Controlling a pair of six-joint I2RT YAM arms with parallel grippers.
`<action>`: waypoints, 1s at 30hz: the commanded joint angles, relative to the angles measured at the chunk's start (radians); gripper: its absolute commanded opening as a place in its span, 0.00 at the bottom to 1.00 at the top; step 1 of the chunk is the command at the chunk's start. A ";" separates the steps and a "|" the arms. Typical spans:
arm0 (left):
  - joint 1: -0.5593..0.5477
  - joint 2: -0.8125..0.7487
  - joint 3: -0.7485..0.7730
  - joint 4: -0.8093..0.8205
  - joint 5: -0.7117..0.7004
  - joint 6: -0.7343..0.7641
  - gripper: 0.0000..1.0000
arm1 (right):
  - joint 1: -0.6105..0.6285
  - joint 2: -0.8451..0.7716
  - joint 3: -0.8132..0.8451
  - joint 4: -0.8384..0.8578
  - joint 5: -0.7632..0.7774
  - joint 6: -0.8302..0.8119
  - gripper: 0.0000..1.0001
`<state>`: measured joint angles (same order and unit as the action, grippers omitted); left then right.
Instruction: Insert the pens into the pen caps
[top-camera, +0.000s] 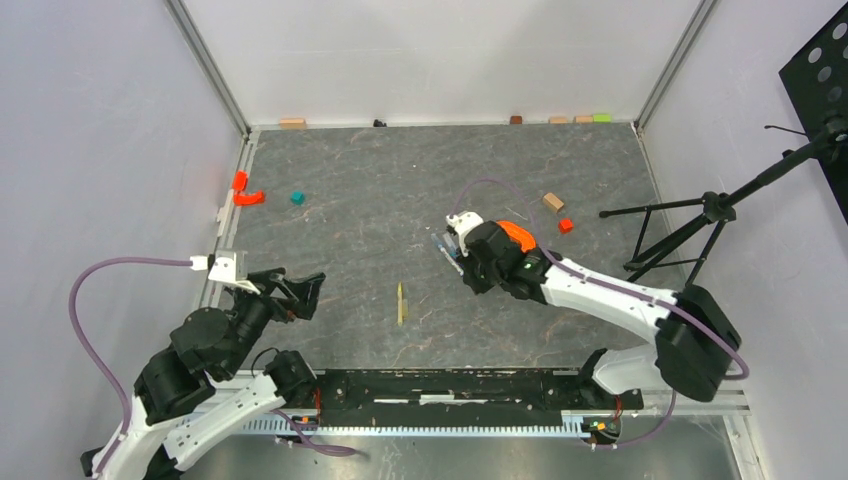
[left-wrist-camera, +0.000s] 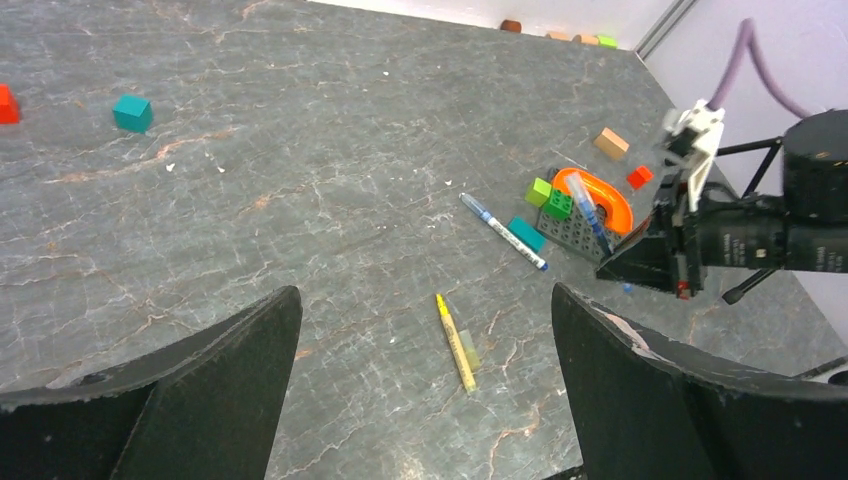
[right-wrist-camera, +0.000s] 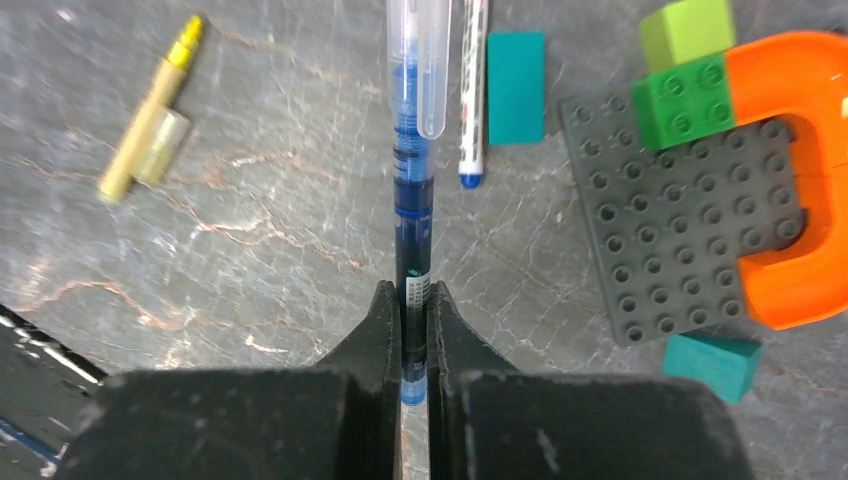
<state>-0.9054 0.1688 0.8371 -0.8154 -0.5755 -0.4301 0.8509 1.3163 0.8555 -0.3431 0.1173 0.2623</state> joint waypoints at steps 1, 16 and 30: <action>-0.001 -0.028 -0.005 -0.010 -0.023 0.007 0.99 | 0.040 0.077 0.025 0.001 0.069 0.024 0.00; -0.001 -0.044 -0.012 -0.010 -0.019 0.005 0.99 | 0.082 0.297 0.065 0.001 0.091 -0.005 0.00; 0.001 -0.040 -0.011 -0.011 -0.020 0.004 0.99 | 0.089 0.314 0.070 -0.011 0.085 -0.019 0.26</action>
<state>-0.9054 0.1341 0.8272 -0.8326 -0.5755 -0.4301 0.9340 1.6215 0.8864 -0.3580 0.1856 0.2527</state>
